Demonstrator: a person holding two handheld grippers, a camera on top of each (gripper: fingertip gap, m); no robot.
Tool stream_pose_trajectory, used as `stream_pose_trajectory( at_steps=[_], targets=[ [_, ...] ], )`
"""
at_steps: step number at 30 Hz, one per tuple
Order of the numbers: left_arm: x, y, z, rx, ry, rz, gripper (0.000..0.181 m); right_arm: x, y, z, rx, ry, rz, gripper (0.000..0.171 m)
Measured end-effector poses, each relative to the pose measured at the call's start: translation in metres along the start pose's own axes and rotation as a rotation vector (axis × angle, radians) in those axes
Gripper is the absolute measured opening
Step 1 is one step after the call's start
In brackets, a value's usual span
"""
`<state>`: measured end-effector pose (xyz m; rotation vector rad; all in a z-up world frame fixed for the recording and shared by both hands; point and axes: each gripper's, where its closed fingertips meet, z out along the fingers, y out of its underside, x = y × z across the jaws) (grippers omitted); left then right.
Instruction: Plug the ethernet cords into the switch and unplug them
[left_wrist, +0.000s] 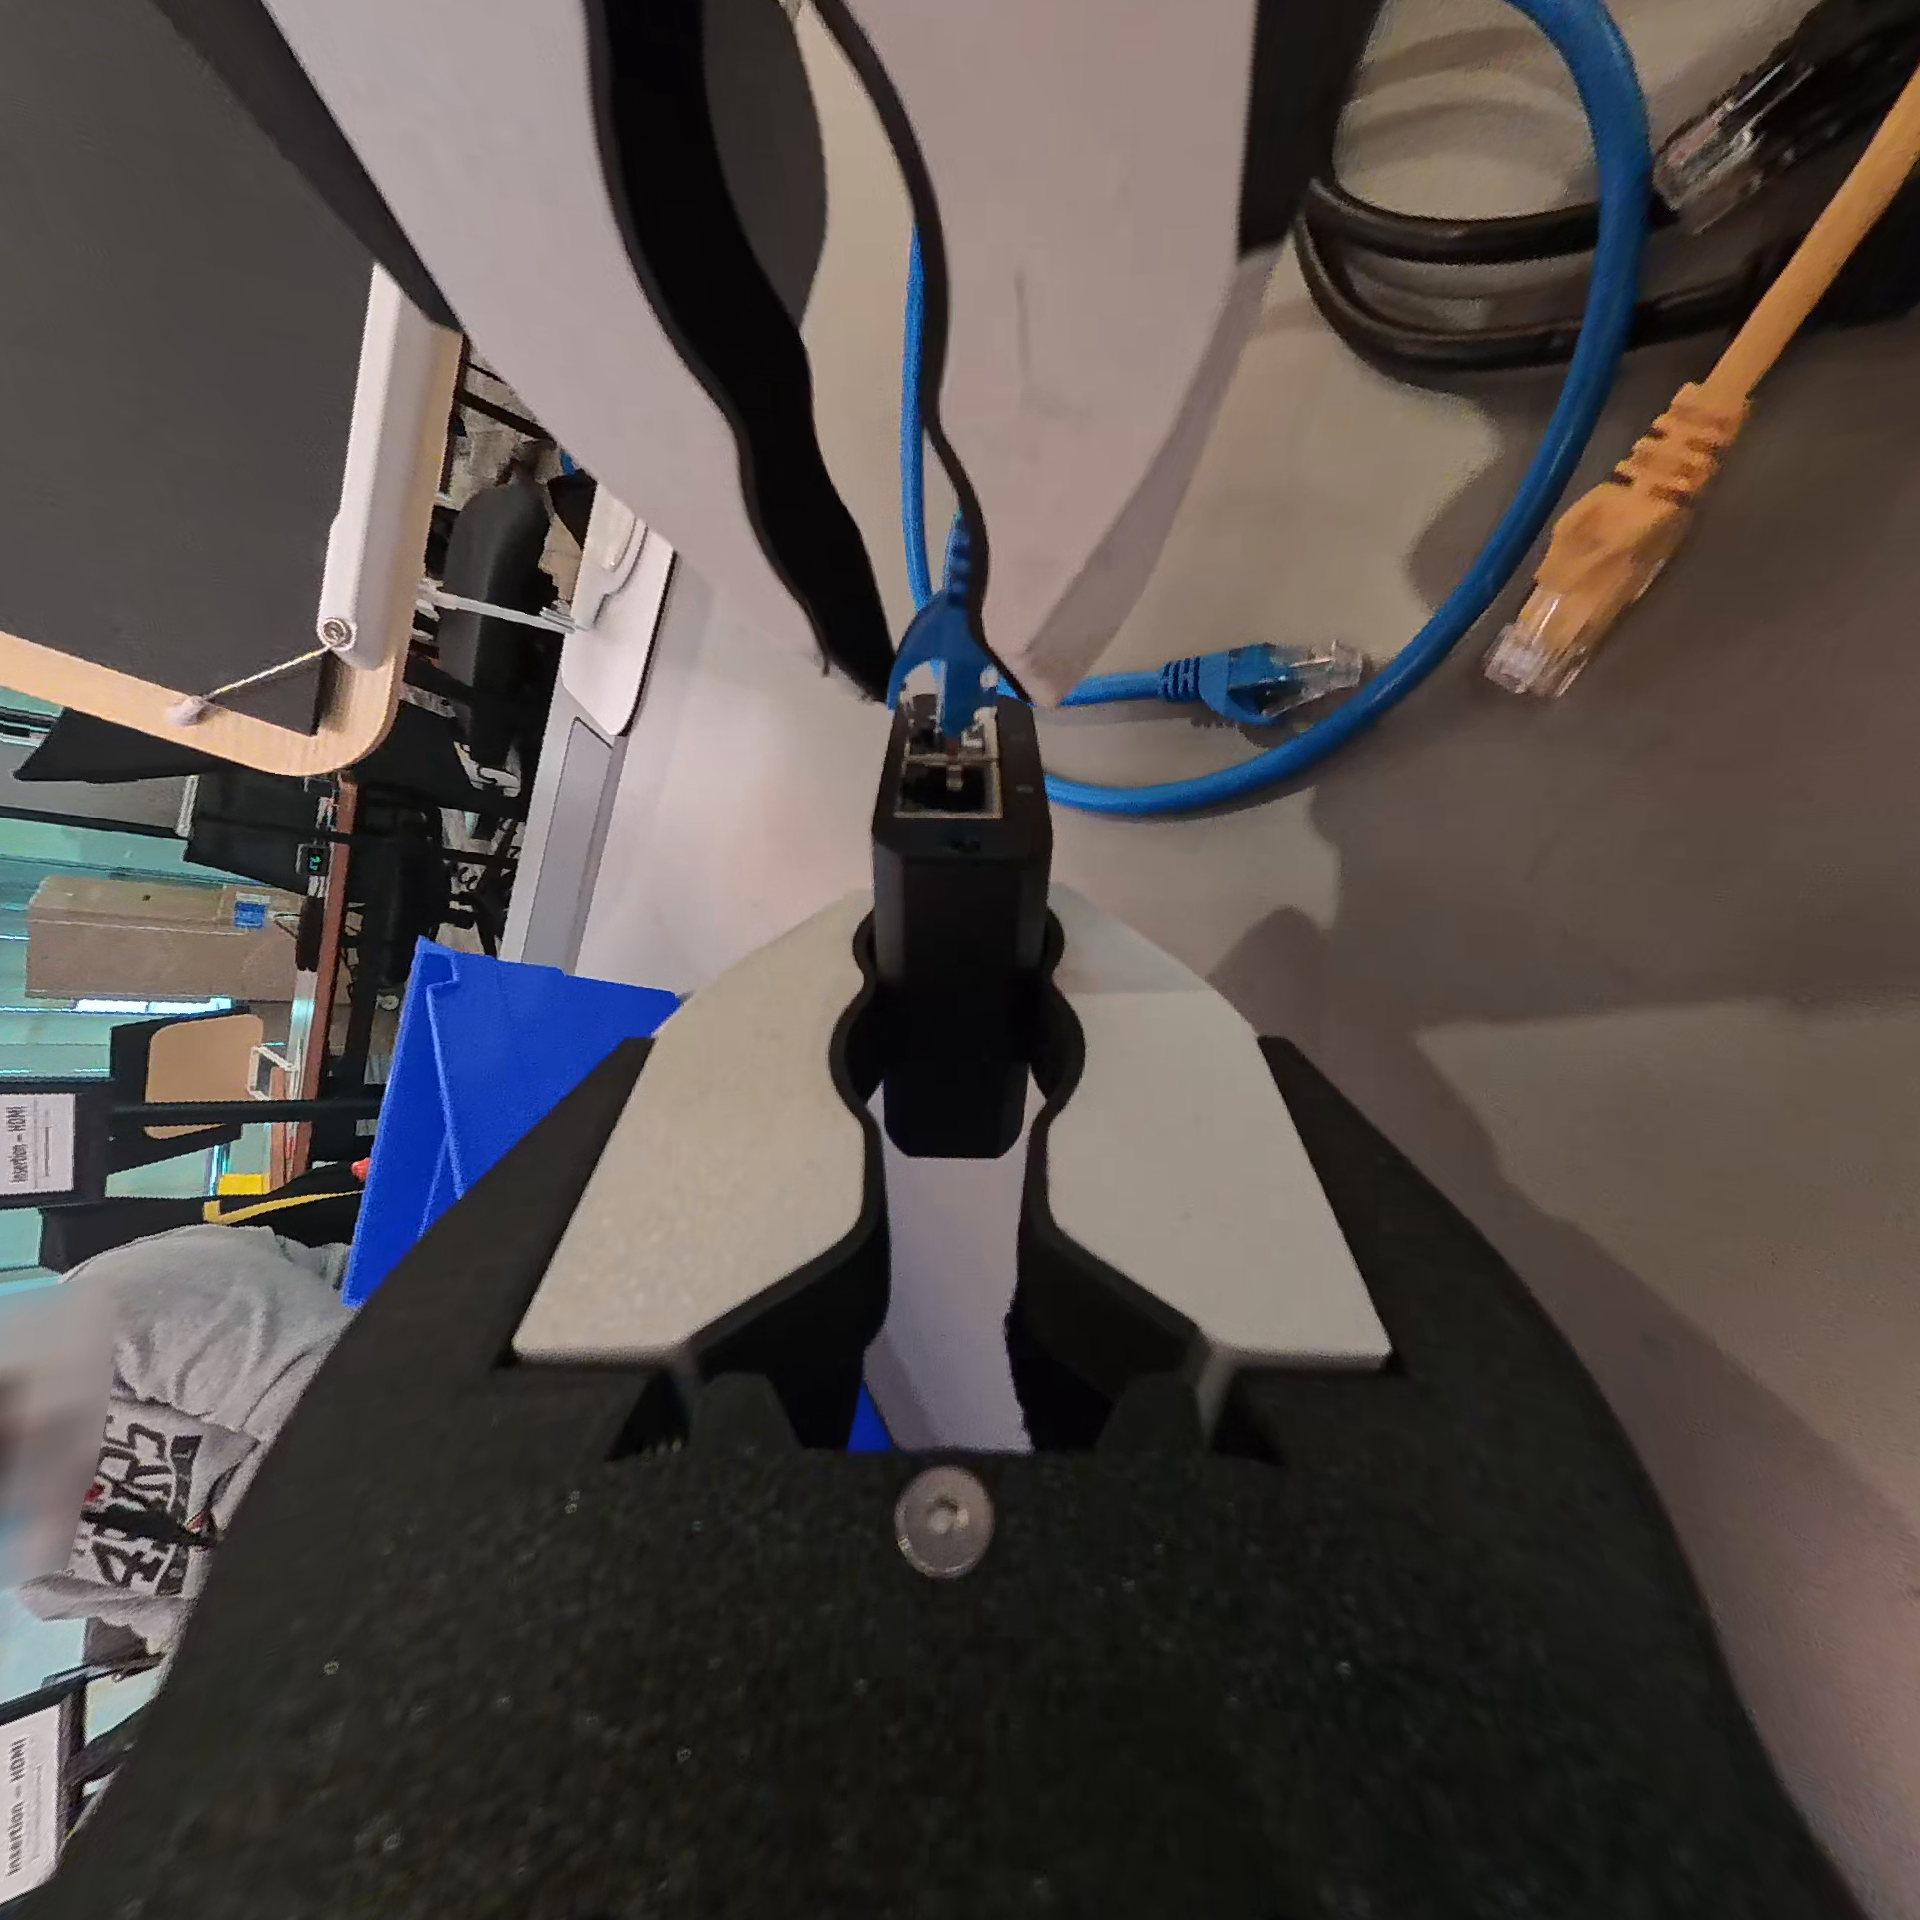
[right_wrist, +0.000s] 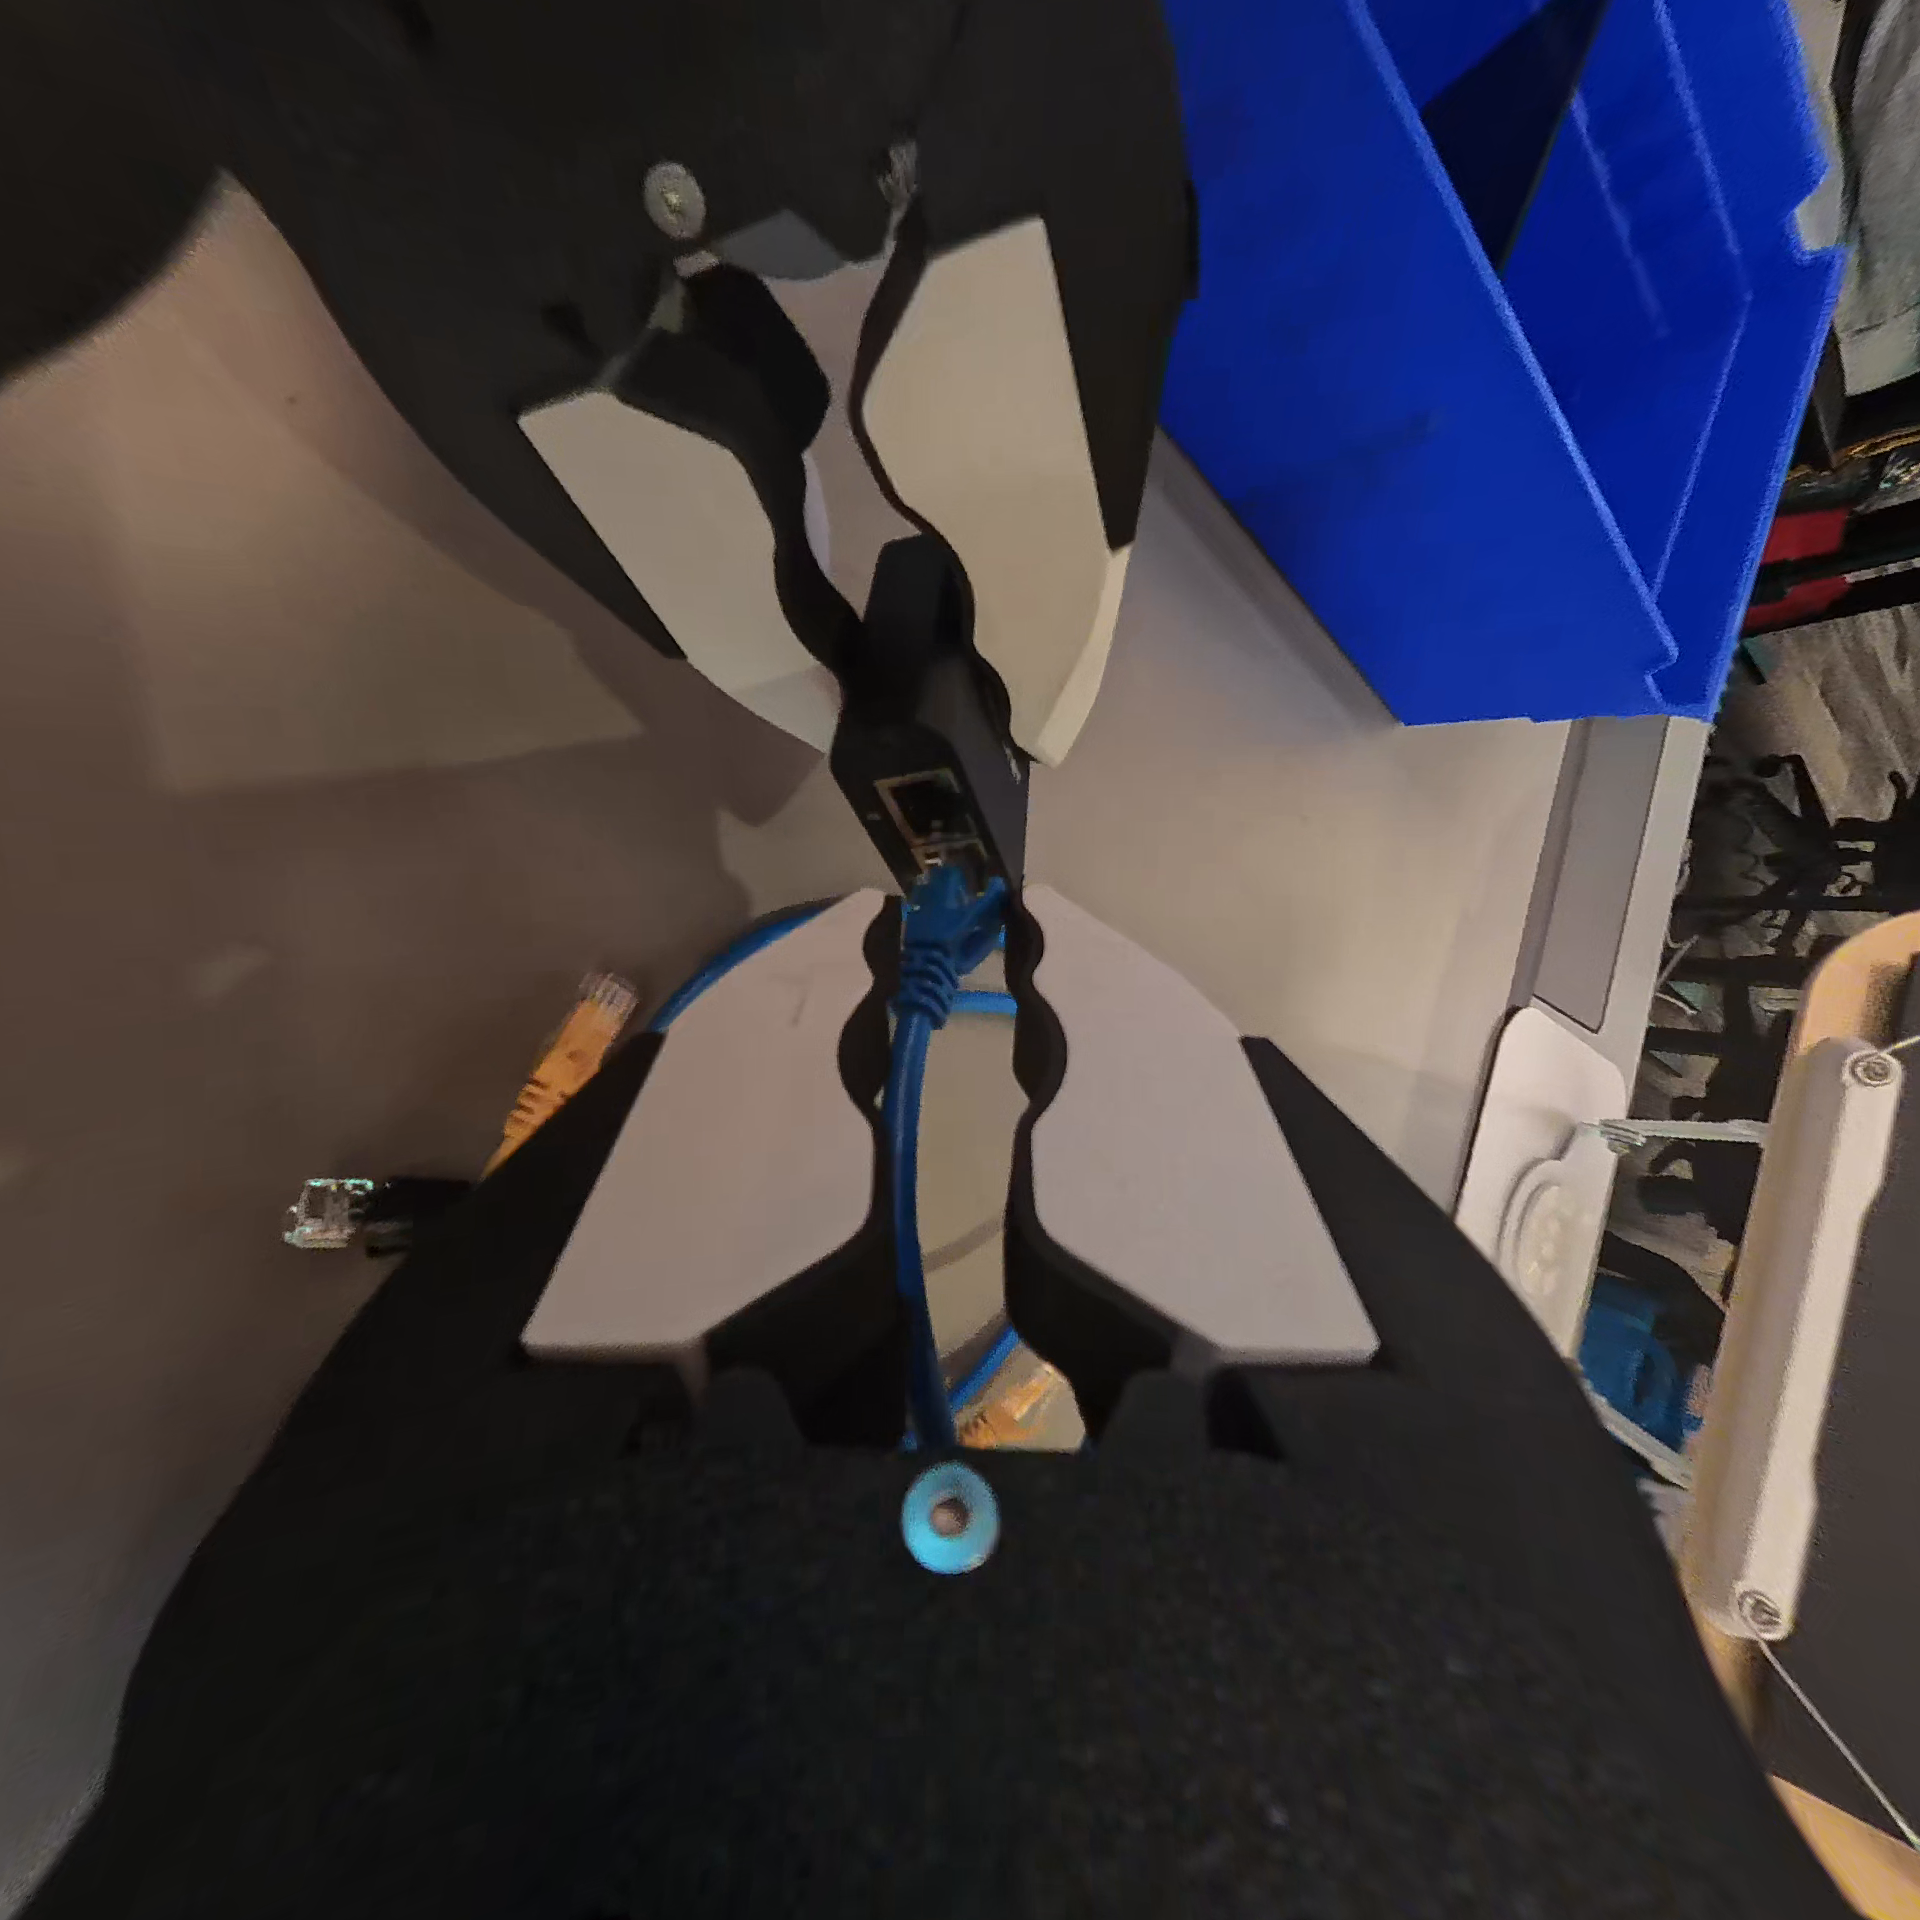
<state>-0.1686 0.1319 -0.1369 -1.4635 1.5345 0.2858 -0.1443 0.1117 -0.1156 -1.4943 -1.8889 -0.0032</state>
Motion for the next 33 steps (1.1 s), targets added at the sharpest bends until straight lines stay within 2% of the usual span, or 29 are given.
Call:
stream_pose_trajectory(
  at_steps=[4,10,18,21,24,27,30,33],
  targets=[
    [0.008,-0.003,0.000,-0.020,0.031,-0.012,0.024,-0.008,0.008,0.000,-0.110,-0.121,0.054,0.016],
    [-0.016,-0.007,-0.007,-0.036,-0.095,-0.030,0.025,0.008,-0.003,-0.010,-0.040,-0.051,0.090,0.013],
    [-0.016,-0.015,-0.007,-0.046,-0.093,-0.070,0.025,0.008,0.000,-0.015,0.016,-0.069,0.190,0.013],
    [-0.011,-0.016,-0.004,-0.025,-0.052,-0.080,0.024,0.007,0.001,-0.016,0.035,-0.108,0.316,0.014],
    [-0.018,-0.020,-0.006,-0.018,-0.147,0.009,0.024,0.012,-0.004,-0.022,0.047,-0.107,0.440,0.014],
    [-0.023,-0.016,-0.009,-0.041,-0.231,0.107,0.024,0.017,-0.004,-0.029,0.060,-0.107,0.635,0.027],
    [-0.026,-0.009,-0.009,-0.062,-0.276,0.160,0.024,0.015,-0.005,-0.030,0.121,-0.144,0.843,0.027],
    [-0.026,-0.013,-0.012,-0.037,-0.295,0.190,0.024,0.017,-0.006,-0.025,0.195,-0.110,0.916,0.024]
  ],
)
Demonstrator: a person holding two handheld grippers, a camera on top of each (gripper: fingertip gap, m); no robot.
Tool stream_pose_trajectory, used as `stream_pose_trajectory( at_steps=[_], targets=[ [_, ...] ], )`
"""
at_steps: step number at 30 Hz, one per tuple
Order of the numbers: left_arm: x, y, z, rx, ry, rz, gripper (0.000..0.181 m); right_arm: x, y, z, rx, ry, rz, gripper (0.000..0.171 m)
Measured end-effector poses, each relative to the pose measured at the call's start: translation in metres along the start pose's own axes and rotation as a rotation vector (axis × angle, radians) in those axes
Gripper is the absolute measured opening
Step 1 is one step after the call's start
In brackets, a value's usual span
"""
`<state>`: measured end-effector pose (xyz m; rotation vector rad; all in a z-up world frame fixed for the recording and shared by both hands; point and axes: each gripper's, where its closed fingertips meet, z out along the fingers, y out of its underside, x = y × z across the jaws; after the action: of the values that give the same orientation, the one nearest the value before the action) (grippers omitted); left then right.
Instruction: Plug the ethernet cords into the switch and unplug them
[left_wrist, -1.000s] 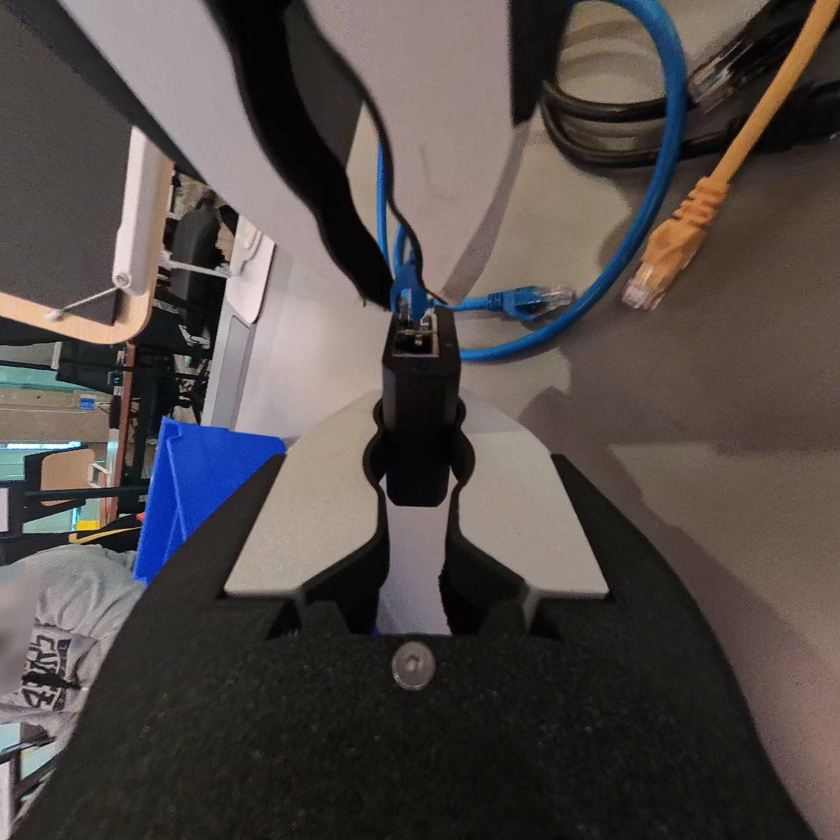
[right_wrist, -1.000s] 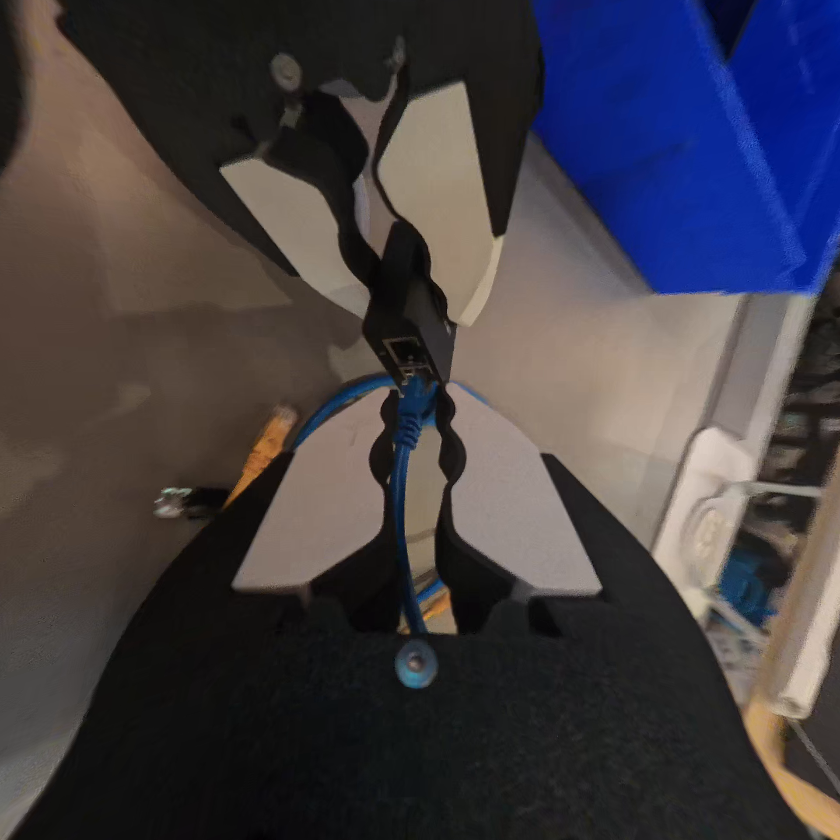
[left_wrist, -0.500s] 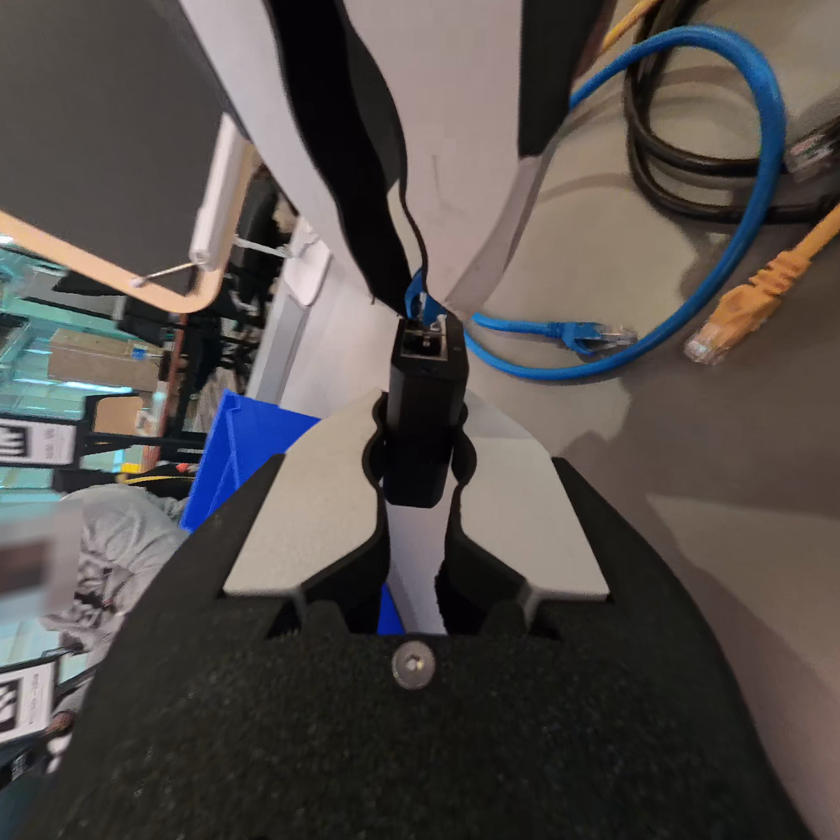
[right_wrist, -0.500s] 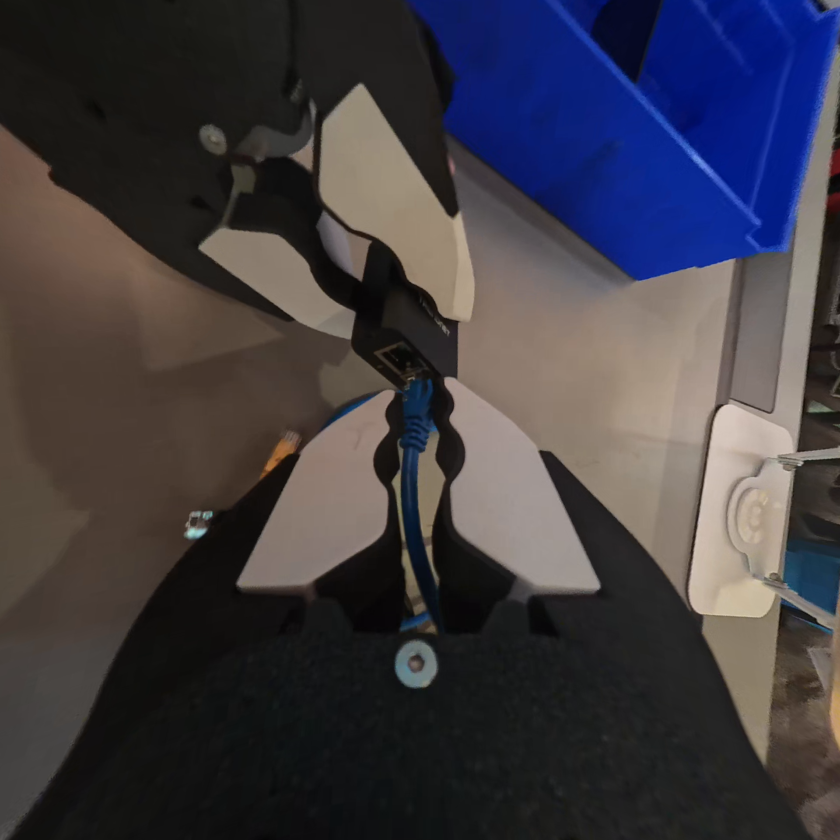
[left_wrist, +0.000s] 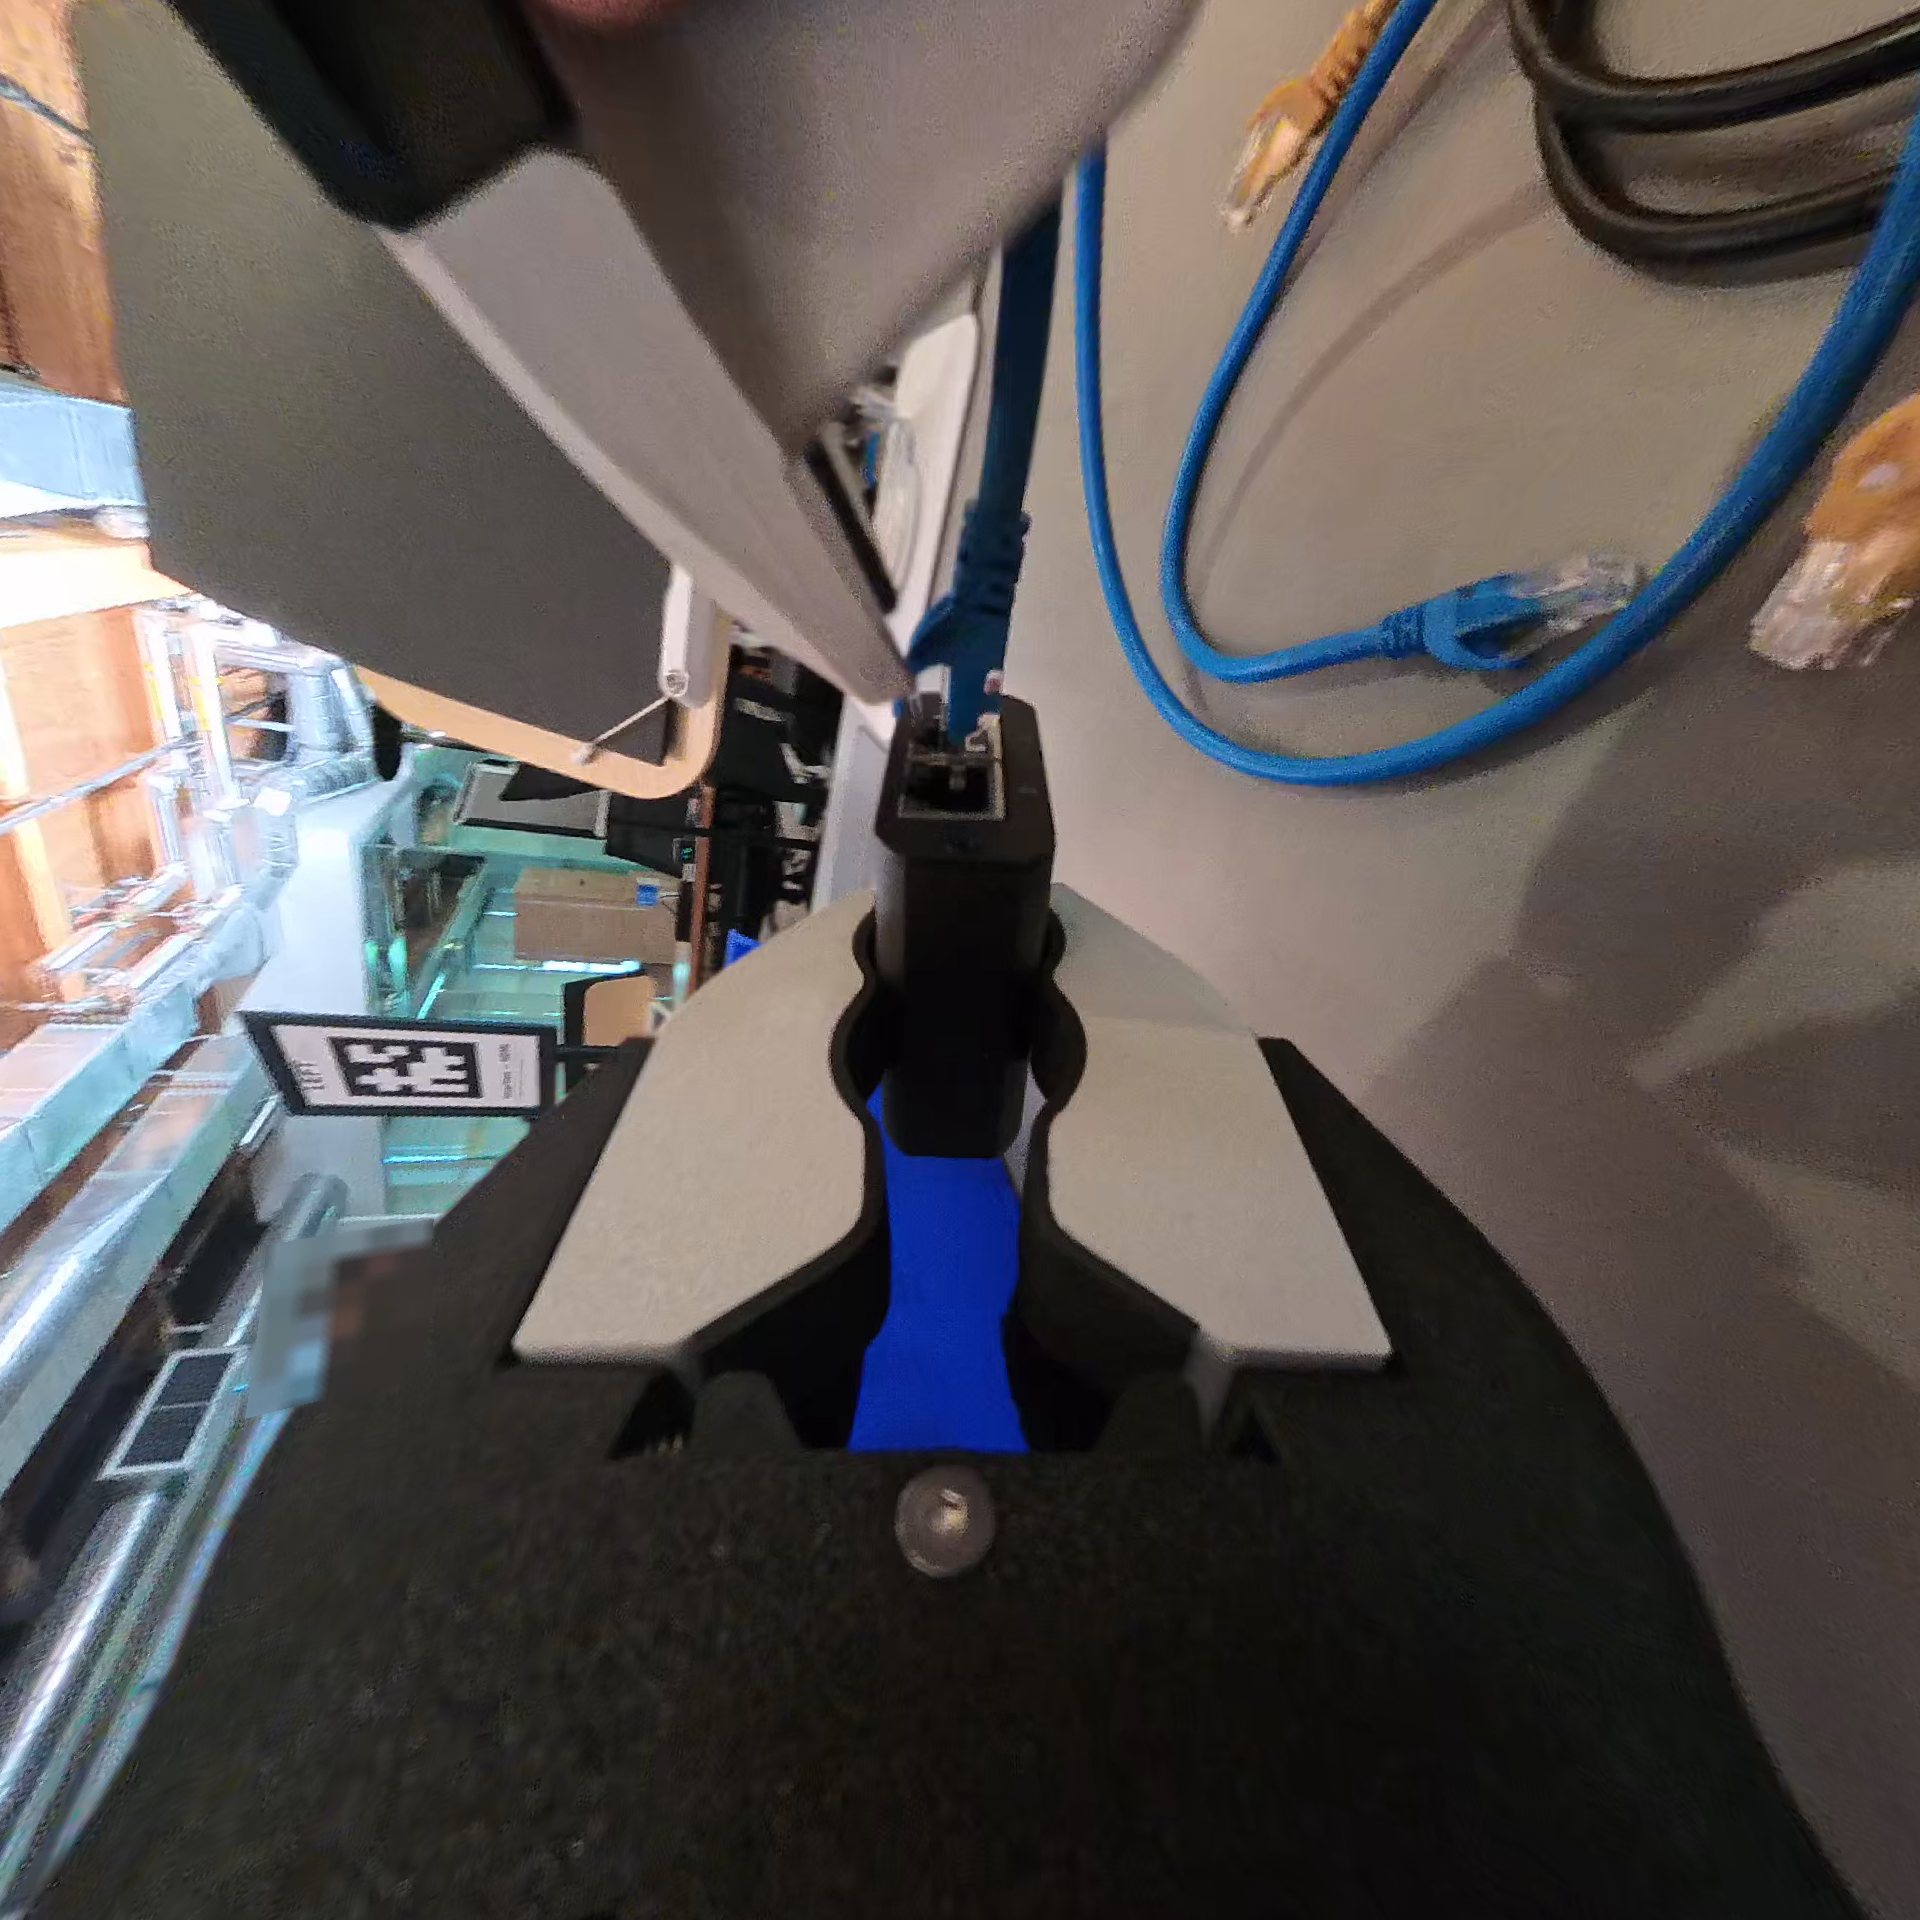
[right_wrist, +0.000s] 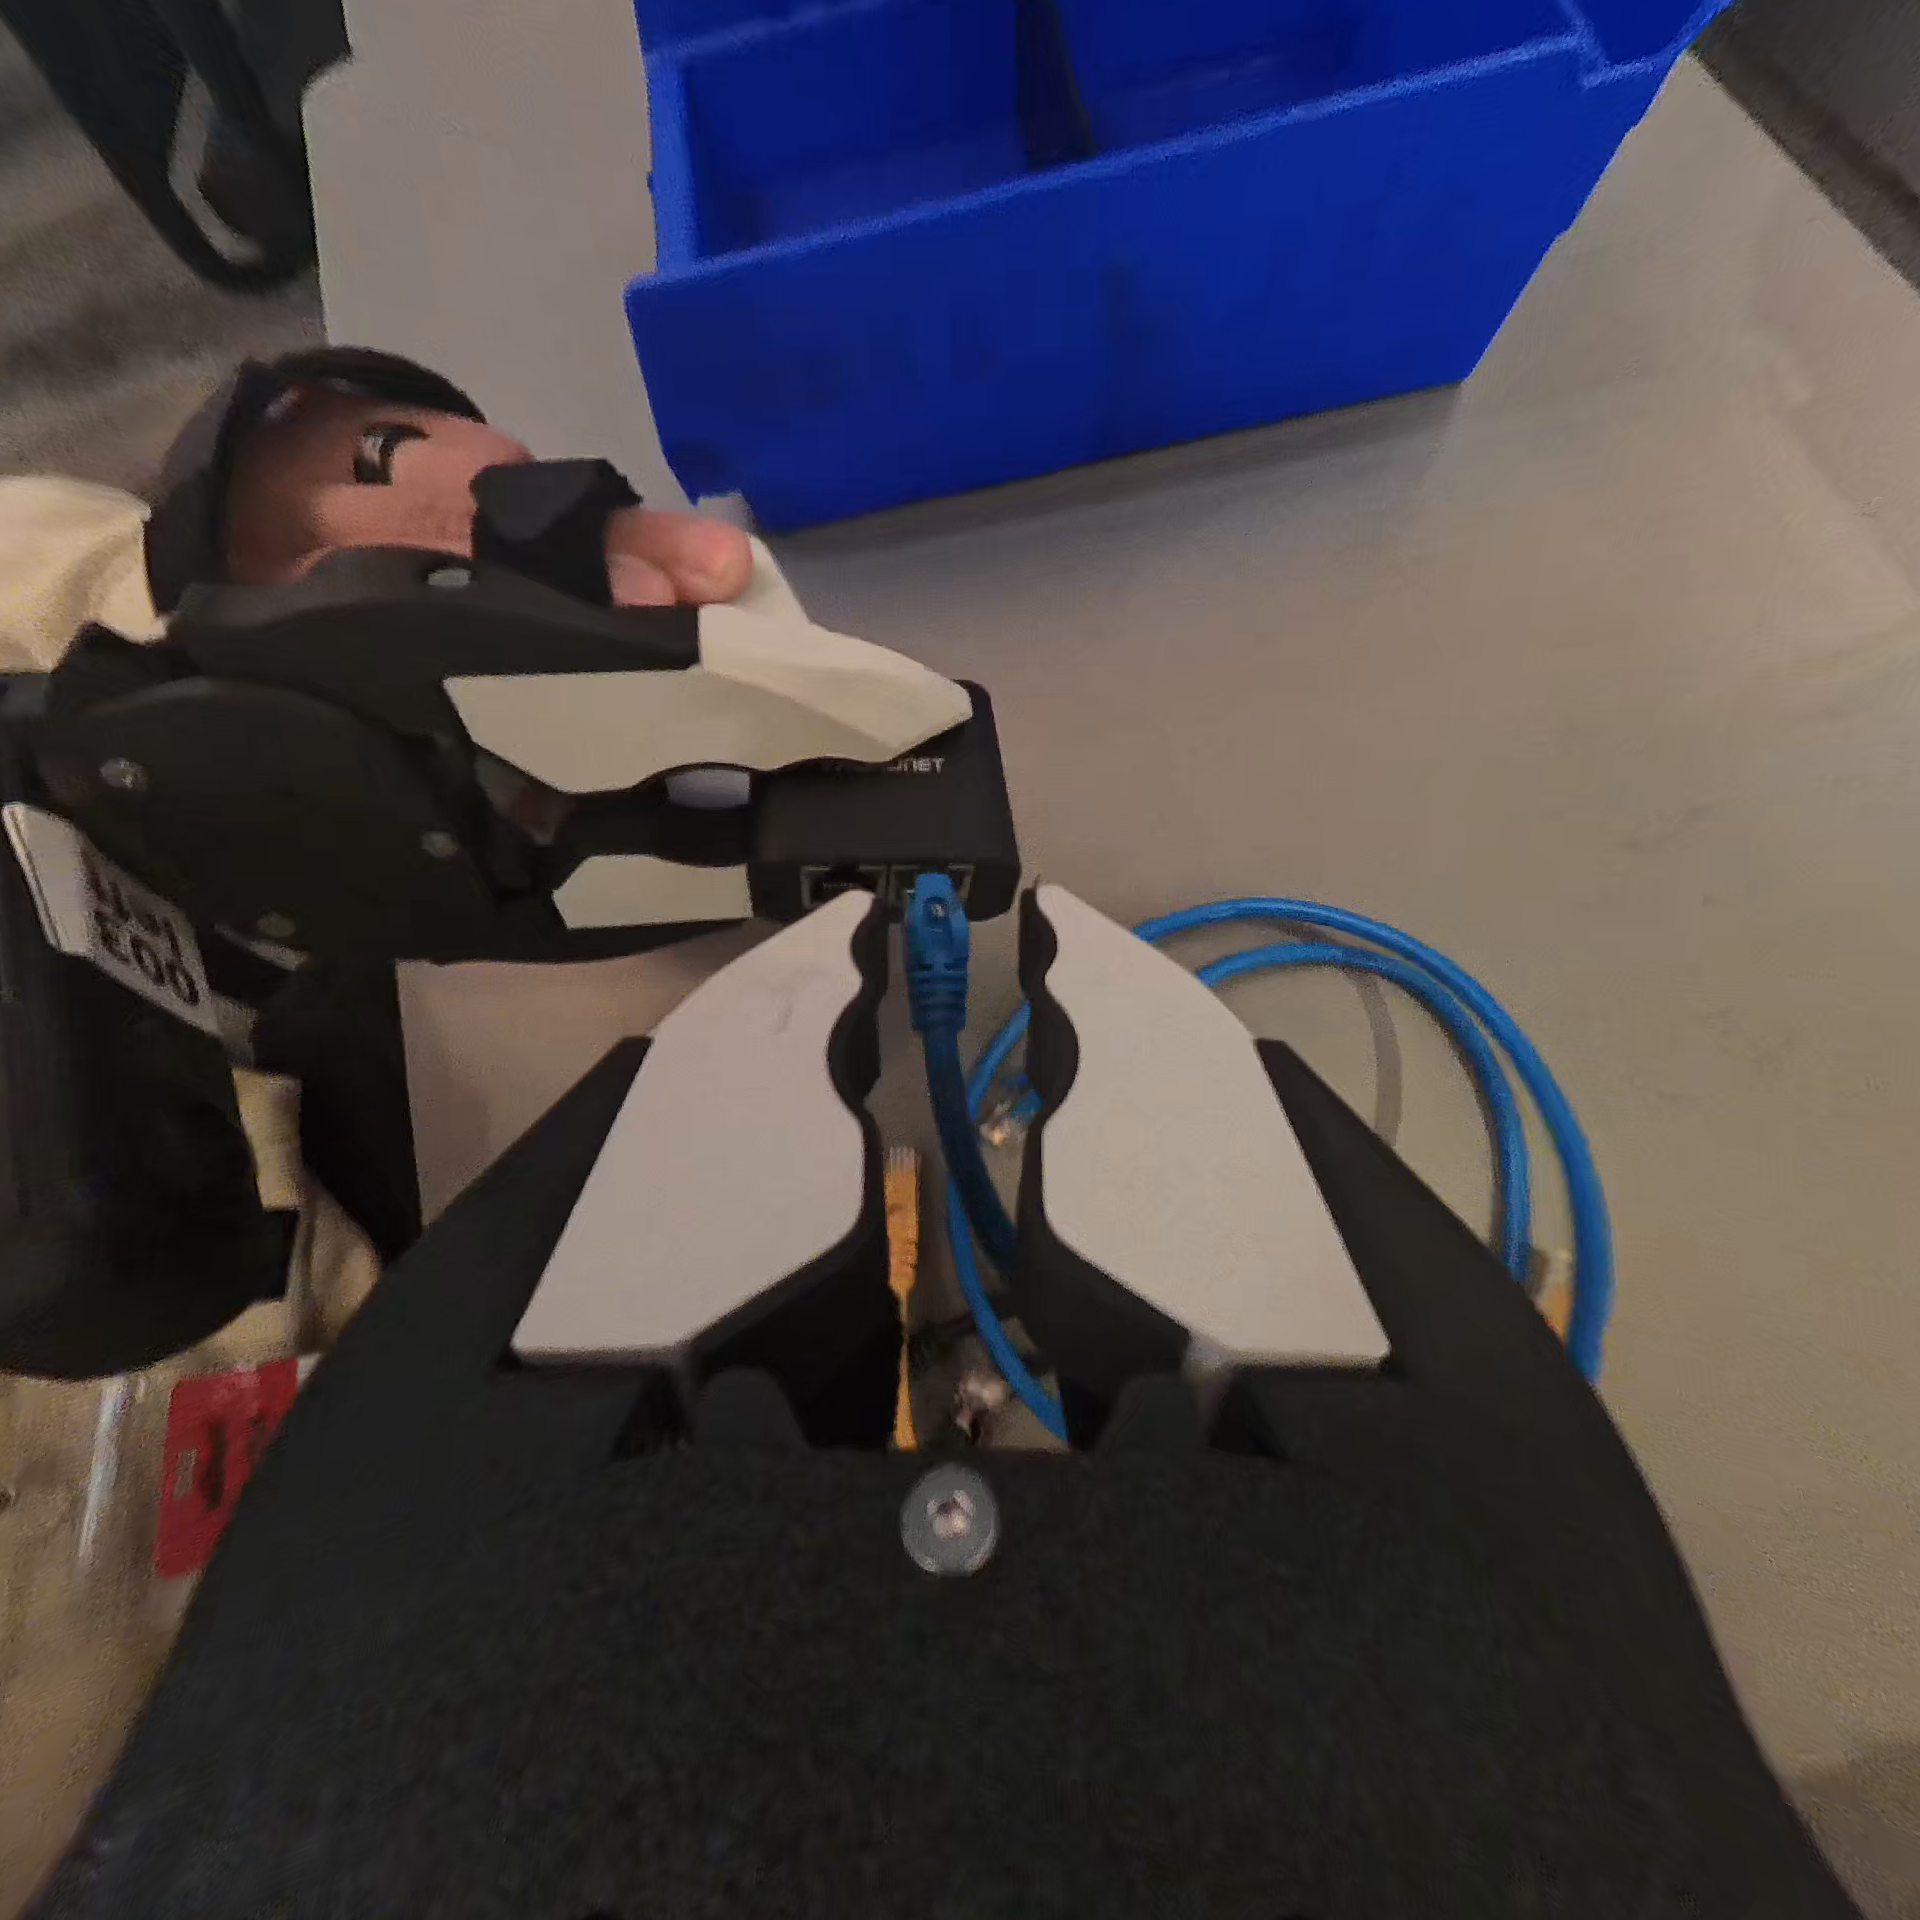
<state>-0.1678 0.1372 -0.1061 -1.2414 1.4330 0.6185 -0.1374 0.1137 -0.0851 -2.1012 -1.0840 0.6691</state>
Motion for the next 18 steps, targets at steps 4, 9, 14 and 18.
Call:
stream_pose_trajectory(
  at_steps=[4,9,14,18],
  targets=[
    [-0.002,-0.004,-0.002,0.001,-0.017,0.012,0.024,-0.003,0.015,0.012,-0.051,0.004,0.003,0.018],
    [-0.001,-0.004,-0.004,0.037,0.038,-0.042,0.025,-0.009,0.012,0.009,0.000,-0.019,-0.051,0.013],
    [0.003,-0.006,-0.004,0.018,0.068,-0.034,0.026,-0.009,0.018,0.007,0.029,-0.089,0.024,0.013],
    [0.006,-0.011,-0.005,0.020,0.077,-0.024,0.026,-0.011,0.022,0.003,0.078,-0.158,0.115,0.013]
  ],
)
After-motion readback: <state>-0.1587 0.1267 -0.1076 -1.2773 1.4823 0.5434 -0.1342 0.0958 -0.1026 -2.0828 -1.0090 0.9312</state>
